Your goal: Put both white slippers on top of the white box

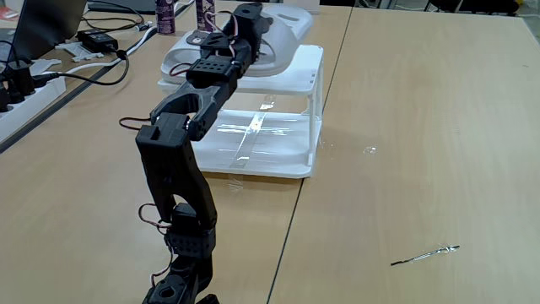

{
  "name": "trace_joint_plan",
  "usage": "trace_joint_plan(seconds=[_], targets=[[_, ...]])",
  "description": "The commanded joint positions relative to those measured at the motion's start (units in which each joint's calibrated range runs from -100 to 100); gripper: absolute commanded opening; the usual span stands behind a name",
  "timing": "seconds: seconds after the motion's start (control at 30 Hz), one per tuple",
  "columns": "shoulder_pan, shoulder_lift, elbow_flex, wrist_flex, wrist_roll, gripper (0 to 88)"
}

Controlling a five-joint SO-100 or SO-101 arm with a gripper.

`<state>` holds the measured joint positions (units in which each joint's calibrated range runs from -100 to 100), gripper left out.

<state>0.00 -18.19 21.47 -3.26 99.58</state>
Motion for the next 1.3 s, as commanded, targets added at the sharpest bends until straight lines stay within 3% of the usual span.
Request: trace_joint_plan(seconds=[0.0, 0.13, 0.77, 1.2, 1.27], targets=[[-1.9, -0.8, -2.0, -0.4, 0.4, 0.8], [-1.9, 4.2, -5.8, -0.5, 0.4, 0.8], [-1.6, 41.4, -55.0, -0.3, 0.4, 0.8], [-1.8, 47.1, -59.9, -0.3, 0.4, 0.8], [-1.8, 47.2, -59.9, -0.3, 0.4, 4.4]])
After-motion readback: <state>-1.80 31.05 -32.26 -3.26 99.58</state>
